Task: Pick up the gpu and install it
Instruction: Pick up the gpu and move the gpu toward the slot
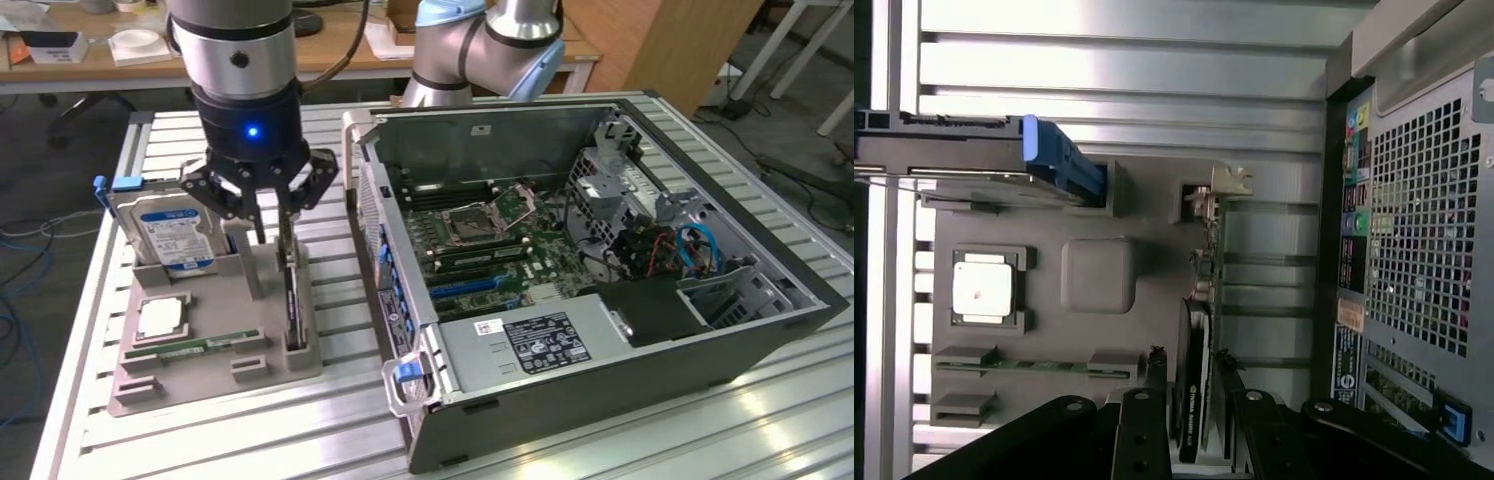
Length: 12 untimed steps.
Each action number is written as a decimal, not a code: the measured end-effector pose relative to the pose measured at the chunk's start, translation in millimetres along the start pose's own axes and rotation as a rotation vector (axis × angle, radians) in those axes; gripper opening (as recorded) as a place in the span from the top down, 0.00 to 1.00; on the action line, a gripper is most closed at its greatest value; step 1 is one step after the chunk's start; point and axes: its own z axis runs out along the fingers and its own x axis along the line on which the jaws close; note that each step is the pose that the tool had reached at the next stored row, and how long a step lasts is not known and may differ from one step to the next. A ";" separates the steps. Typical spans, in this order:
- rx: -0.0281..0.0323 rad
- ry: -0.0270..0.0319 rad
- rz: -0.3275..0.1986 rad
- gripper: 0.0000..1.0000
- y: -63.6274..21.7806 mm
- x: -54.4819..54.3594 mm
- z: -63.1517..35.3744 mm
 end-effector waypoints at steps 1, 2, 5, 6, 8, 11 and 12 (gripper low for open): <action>0.0000 0.0000 0.000 0.68 -1.9 0.0 0.6; 0.0000 0.0000 0.000 0.68 -3.5 0.1 1.3; -0.0001 -0.0002 0.000 0.68 -6.2 0.0 4.3; 0.0000 -0.0001 0.000 0.68 -6.5 0.1 5.4; 0.0000 0.0000 -0.001 0.68 -7.1 0.0 7.7; 0.0000 0.0000 -0.001 0.68 -8.3 -0.5 9.7; 0.0001 0.0001 -0.001 0.68 -8.5 -1.1 10.0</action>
